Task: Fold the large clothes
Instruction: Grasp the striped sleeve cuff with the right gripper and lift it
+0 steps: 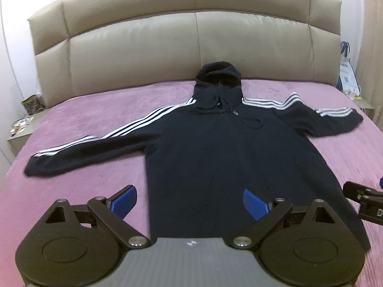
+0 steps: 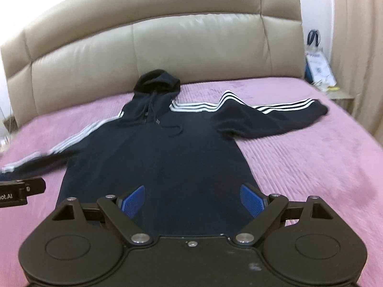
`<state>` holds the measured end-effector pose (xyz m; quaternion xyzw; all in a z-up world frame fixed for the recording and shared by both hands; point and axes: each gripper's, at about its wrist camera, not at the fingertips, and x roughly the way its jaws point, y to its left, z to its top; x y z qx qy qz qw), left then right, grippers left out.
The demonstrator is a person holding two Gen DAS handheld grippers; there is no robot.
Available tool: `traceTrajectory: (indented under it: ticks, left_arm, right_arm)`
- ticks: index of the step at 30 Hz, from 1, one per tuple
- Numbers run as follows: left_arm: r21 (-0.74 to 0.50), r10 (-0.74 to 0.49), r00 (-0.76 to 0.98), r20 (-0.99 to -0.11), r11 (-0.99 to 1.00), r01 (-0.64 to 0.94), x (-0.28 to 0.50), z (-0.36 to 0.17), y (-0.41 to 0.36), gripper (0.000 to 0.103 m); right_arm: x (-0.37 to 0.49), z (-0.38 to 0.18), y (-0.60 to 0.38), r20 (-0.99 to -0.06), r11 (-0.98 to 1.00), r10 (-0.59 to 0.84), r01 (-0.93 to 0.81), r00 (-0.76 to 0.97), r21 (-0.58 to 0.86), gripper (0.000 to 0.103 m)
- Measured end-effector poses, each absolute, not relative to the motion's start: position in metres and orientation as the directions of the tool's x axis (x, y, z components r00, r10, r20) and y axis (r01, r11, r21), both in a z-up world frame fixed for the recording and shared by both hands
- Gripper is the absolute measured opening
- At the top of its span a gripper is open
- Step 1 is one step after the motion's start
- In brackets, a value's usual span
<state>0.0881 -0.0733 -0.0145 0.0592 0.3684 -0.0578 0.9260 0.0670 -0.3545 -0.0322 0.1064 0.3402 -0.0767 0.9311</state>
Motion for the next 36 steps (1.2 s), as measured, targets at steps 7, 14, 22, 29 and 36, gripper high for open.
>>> traceTrajectory:
  ticks: [7, 14, 22, 29, 36]
  left_arm:
    - [-0.006, -0.133, 0.744, -0.655, 0.985, 0.171, 0.217, -0.077, -0.116, 0.097]
    - [-0.052, -0.197, 0.73, -0.654, 0.975, 0.216, 0.313, -0.126, -0.153, 0.097]
    - [-0.035, -0.209, 0.655, -0.726, 0.963, 0.268, 0.372, -0.154, -0.179, 0.097]
    - [0.0, -0.204, 0.625, -0.753, 0.951, 0.31, 0.394, -0.142, -0.188, 0.096]
    - [0.097, -0.085, 0.638, -0.765, 0.965, 0.245, 0.392, -0.102, -0.191, 0.096]
  right_arm:
    - [0.177, -0.095, -0.446, -0.609, 0.934, -0.206, 0.339, 0.766, 0.11, 0.099]
    - [0.236, -0.111, -0.552, -0.628, 0.808, -0.304, 0.544, 0.716, 0.229, 0.096]
    - [0.278, -0.131, -0.694, -0.674, 0.647, -0.422, 0.722, 0.606, 0.244, 0.096]
    - [0.322, -0.158, -0.761, -0.72, 0.595, -0.438, 0.774, 0.537, 0.216, 0.096]
    - [0.36, -0.19, -0.81, -0.785, 0.573, -0.379, 0.791, 0.489, 0.216, 0.086]
